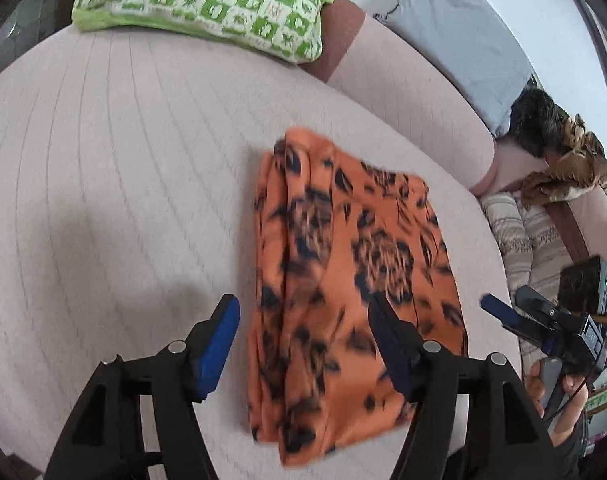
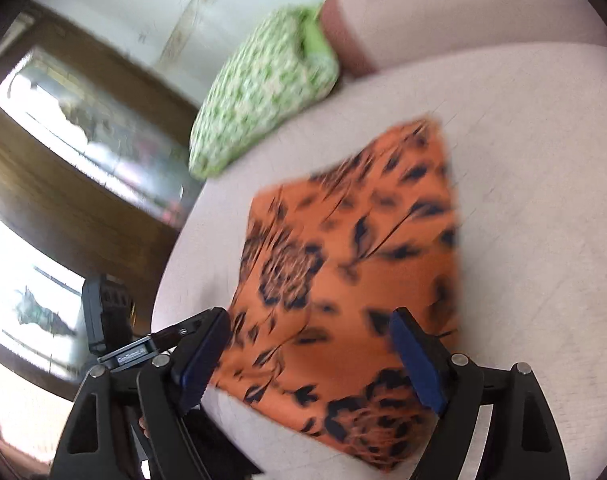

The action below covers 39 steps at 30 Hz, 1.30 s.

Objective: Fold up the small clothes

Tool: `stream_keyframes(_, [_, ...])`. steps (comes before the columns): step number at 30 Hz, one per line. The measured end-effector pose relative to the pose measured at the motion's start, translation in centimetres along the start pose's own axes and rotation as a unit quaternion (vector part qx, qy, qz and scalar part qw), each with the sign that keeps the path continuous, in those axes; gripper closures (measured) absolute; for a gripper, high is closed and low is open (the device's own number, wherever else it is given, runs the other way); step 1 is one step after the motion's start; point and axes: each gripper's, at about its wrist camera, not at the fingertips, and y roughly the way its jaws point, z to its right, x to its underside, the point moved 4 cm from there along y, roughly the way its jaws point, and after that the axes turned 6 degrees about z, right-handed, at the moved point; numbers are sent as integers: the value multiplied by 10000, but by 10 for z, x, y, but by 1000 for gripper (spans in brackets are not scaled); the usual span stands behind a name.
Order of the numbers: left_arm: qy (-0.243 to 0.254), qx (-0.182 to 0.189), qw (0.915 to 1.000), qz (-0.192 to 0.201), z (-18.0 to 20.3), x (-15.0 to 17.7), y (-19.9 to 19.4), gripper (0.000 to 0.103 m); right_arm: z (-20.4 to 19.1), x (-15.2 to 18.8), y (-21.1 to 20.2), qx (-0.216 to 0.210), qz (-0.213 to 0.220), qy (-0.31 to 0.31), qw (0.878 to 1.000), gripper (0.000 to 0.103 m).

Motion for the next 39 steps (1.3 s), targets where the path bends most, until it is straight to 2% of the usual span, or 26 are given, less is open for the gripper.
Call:
stream_keyframes(2, [-84, -30, 10000, -25, -1, -11, 13, 36, 19, -6, -3, 110, 51, 249, 9996, 19])
stream_keyframes(6, [-451, 175, 9982, -362, -8, -11, 40, 36, 57, 0, 21, 16, -311, 966, 9948, 19])
stream_keyframes(10, [-302, 82, 9978, -586, -12, -2, 51, 36, 64, 9, 52, -132, -555, 1158, 9916, 18])
stream_keyframes(11, [-342, 107, 9977, -578, -14, -1, 54, 36, 65, 10, 58, -135, -618, 1221, 9905, 20])
stream_keyframes(12, [-350, 95, 9977, -576, -14, 0, 55, 43, 65, 12, 65, -207, -698, 1313, 9887, 29])
stream_keyframes(13, [-272, 33, 9978, -602, -13, 0, 55, 55, 63, 14, 73, -254, -766, 1331, 9878, 35])
stream_keyframes(14, [-187, 35, 9978, -639, -11, 1, 55, 60, 61, 16, 77, -156, -789, 1238, 9890, 45])
stream_keyframes(16, [-148, -1, 9980, -615, -7, 2, 53, 71, 56, 17, 78, -24, -777, 1094, 9910, 60])
stream_keyframes(18, [-41, -115, 9988, -469, 2, 1, 46, 76, 44, 13, 69, 22, -686, 819, 9943, 68])
stream_keyframes(19, [28, -153, 9992, -368, 8, 0, 40, 77, 34, 10, 63, 25, -637, 636, 9959, 68])
stream_keyframes(25, [536, 187, 9979, 303, 67, -18, -7, 77, -18, -25, 3, -48, -134, -269, 9995, 70])
stream_keyframes(30, [897, 365, 9933, 638, 118, -36, -21, 76, -14, -60, -50, -215, 358, -395, 9983, 70])
stream_keyframes(33, [1005, 295, 9932, 516, 139, -31, 7, 76, 14, -66, -61, -262, 459, -180, 9984, 70])
stream_keyframes(38, [951, 43, 9955, 8, 137, -4, 73, 73, 85, -50, -44, -84, 287, 393, 9988, 69])
stream_keyframes(39, [901, -52, 9958, -173, 132, 3, 87, 72, 99, -44, -38, -30, 212, 508, 9985, 65])
